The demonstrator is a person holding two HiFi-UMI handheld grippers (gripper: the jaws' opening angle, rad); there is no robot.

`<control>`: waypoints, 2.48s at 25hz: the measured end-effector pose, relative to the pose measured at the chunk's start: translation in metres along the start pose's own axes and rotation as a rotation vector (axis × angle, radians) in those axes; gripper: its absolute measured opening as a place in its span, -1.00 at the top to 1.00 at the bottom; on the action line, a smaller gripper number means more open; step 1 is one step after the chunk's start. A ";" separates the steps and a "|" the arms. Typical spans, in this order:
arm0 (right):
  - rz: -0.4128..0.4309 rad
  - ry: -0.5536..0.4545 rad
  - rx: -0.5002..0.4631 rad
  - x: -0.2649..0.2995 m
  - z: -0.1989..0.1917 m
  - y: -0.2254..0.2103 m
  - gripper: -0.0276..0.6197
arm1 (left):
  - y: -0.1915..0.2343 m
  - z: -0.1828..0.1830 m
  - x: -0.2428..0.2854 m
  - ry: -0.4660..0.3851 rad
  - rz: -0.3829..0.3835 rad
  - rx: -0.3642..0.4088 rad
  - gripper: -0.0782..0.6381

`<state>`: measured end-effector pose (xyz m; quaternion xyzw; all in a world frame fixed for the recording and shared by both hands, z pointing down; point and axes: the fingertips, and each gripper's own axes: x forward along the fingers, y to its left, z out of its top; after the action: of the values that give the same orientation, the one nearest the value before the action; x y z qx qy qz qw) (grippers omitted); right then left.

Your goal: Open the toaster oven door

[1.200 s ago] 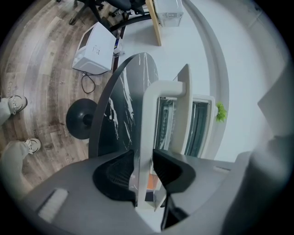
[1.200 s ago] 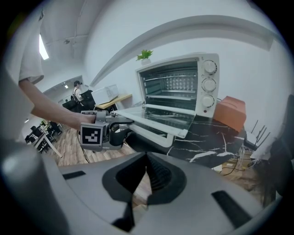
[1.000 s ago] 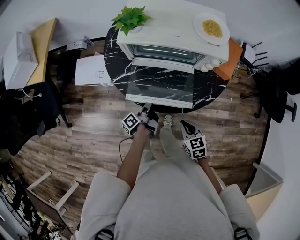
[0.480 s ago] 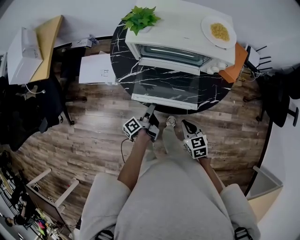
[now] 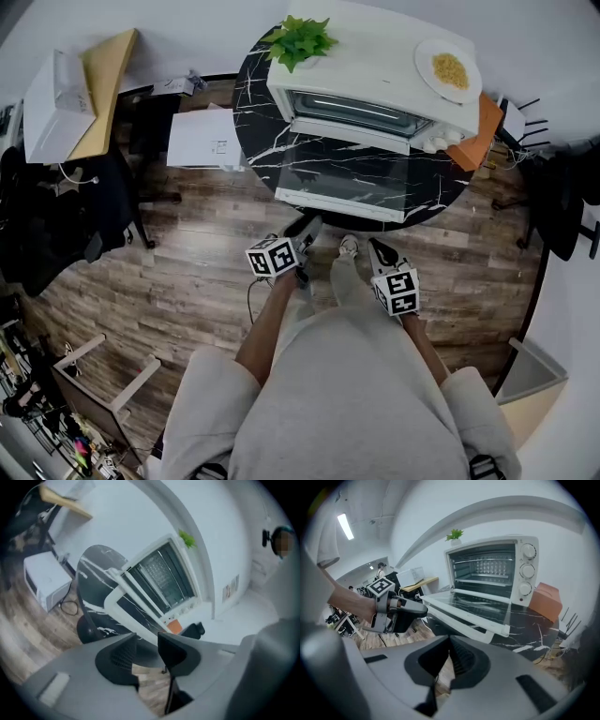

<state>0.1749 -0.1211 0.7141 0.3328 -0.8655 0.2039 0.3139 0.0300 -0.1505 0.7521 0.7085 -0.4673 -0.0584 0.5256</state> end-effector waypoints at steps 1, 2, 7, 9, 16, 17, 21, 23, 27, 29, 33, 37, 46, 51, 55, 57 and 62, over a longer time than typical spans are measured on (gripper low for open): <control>-0.002 -0.004 0.001 0.001 0.002 0.000 0.87 | -0.002 0.001 -0.001 0.024 0.015 0.073 0.39; -0.004 -0.008 0.002 0.002 0.004 0.001 0.87 | -0.004 0.002 -0.003 0.043 0.027 0.139 0.39; -0.009 -0.021 -0.007 0.003 0.013 0.001 0.87 | -0.015 -0.001 -0.011 0.130 0.077 0.448 0.39; -0.013 -0.028 -0.008 0.004 0.016 0.001 0.87 | -0.019 -0.003 -0.014 0.160 0.101 0.597 0.42; -0.027 -0.048 -0.005 0.002 0.024 0.004 0.87 | -0.029 0.001 -0.029 0.156 0.129 0.840 0.65; -0.030 -0.053 -0.005 0.001 0.025 0.004 0.87 | -0.031 0.003 -0.031 0.156 0.132 0.846 0.69; -0.051 -0.077 0.001 -0.003 0.033 0.001 0.87 | -0.040 0.010 -0.039 0.146 0.122 0.886 0.75; -0.062 -0.093 0.000 -0.006 0.039 -0.002 0.87 | -0.048 0.019 -0.041 0.114 0.113 0.890 0.75; -0.090 -0.131 -0.002 -0.012 0.054 -0.009 0.87 | -0.063 0.036 -0.043 0.078 0.102 0.895 0.75; -0.106 -0.149 -0.006 -0.016 0.062 -0.013 0.87 | -0.071 0.043 -0.043 0.067 0.092 0.906 0.75; -0.150 -0.191 -0.020 -0.025 0.080 -0.023 0.87 | -0.085 0.059 -0.043 0.031 0.072 0.913 0.75; -0.191 -0.228 -0.031 -0.034 0.097 -0.033 0.87 | -0.092 0.072 -0.042 0.015 0.062 0.910 0.75; -0.250 -0.281 -0.047 -0.052 0.123 -0.048 0.88 | -0.114 0.103 -0.037 -0.054 0.044 0.910 0.75; -0.272 -0.312 -0.061 -0.061 0.141 -0.056 0.88 | -0.134 0.117 -0.031 -0.083 0.015 0.925 0.75; -0.284 -0.329 -0.061 -0.065 0.150 -0.063 0.88 | -0.144 0.129 -0.025 -0.099 0.002 0.939 0.75; -0.291 -0.338 -0.063 -0.067 0.155 -0.065 0.88 | -0.149 0.134 -0.023 -0.106 -0.007 0.946 0.75; -0.309 -0.358 -0.067 -0.072 0.166 -0.075 0.87 | -0.160 0.145 -0.016 -0.115 -0.023 0.962 0.75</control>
<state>0.2019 -0.2344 0.5560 0.4813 -0.8525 0.0626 0.1939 0.0342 -0.2373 0.5539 0.8720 -0.4617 0.1195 0.1108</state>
